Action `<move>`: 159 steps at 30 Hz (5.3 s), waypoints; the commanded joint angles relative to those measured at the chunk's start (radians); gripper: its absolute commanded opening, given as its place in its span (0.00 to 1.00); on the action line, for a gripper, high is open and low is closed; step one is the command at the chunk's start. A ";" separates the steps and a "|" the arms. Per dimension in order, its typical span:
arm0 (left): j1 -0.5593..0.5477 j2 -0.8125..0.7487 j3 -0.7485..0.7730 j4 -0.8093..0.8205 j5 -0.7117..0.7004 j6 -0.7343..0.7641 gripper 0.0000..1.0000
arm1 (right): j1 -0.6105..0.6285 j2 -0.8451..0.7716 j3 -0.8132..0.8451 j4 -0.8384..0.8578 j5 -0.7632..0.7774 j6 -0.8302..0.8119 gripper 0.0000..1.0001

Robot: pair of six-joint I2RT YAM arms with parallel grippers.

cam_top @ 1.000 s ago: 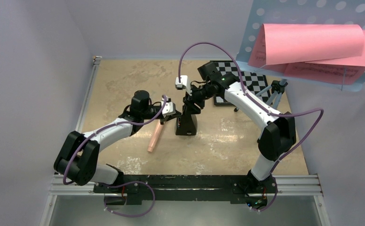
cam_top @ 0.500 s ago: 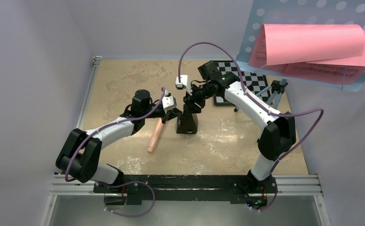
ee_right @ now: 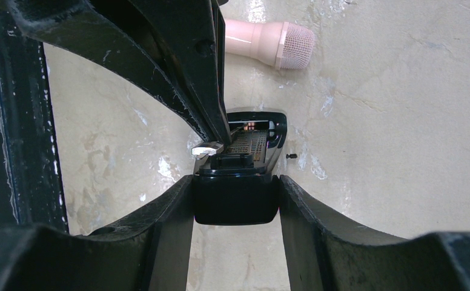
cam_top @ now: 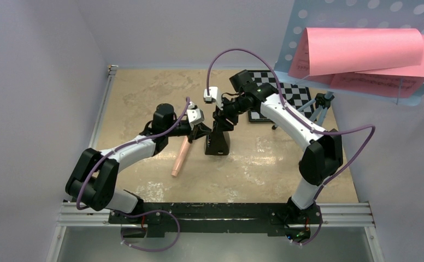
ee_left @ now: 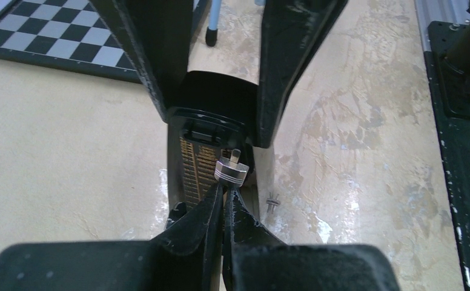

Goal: Pack up the instrument practice props

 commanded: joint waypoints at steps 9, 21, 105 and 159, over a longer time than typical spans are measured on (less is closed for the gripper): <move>0.007 0.014 0.051 0.135 0.052 -0.017 0.00 | 0.032 0.070 -0.003 -0.044 -0.035 -0.009 0.00; 0.006 0.051 0.142 0.026 -0.021 -0.056 0.00 | 0.044 0.080 0.025 -0.063 -0.040 -0.042 0.00; 0.207 0.350 0.787 -1.129 -0.781 0.188 0.98 | 0.019 0.104 0.150 -0.177 0.015 -0.166 0.00; 0.310 0.707 0.951 -1.274 -0.800 0.134 0.73 | 0.020 0.056 0.111 -0.255 0.035 -0.172 0.00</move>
